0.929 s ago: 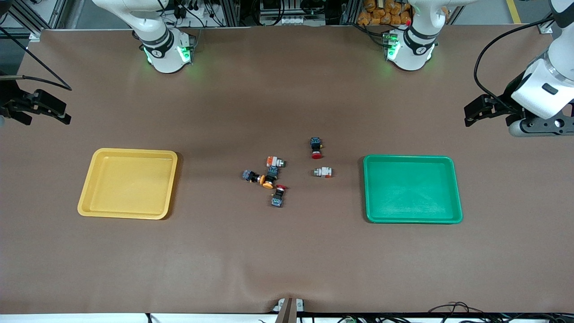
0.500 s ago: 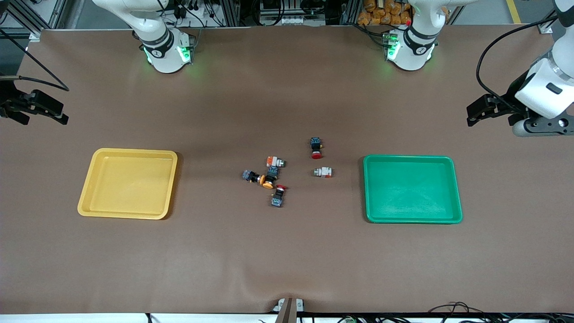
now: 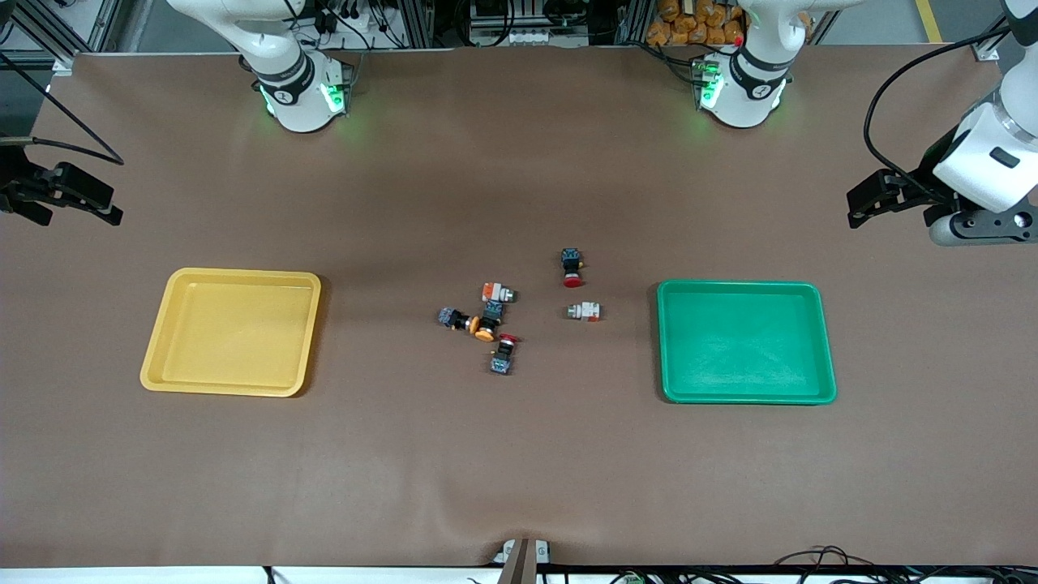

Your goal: Place green and yellow buttons in trays

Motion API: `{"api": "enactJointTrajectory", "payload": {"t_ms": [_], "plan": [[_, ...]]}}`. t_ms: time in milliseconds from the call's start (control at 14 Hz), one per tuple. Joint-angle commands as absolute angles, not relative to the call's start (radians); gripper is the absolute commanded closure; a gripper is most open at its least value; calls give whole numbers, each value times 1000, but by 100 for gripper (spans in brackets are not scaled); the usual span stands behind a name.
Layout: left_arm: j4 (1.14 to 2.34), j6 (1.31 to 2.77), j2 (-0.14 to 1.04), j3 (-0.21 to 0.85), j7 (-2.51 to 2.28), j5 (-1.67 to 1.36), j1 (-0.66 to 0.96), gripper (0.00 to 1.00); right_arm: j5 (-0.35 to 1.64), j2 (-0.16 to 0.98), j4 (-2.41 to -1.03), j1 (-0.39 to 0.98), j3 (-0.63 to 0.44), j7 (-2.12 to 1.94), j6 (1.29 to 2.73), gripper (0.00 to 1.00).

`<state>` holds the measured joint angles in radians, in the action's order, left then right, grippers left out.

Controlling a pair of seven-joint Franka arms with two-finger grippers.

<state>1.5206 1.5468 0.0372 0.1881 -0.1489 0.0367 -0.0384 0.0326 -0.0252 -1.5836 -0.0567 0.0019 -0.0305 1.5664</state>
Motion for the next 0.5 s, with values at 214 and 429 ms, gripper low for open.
{"api": "enactJointTrajectory", "payload": {"t_ms": [214,429], "plan": [[1523,1529,38,196,-170,46,-31,0,48,-40,-1597,-77,17,-20,1565,0],[1520,1534,51,202,-173,44,-17,0,48,-40,-1597,-77,17,-20,1566,0]]}}
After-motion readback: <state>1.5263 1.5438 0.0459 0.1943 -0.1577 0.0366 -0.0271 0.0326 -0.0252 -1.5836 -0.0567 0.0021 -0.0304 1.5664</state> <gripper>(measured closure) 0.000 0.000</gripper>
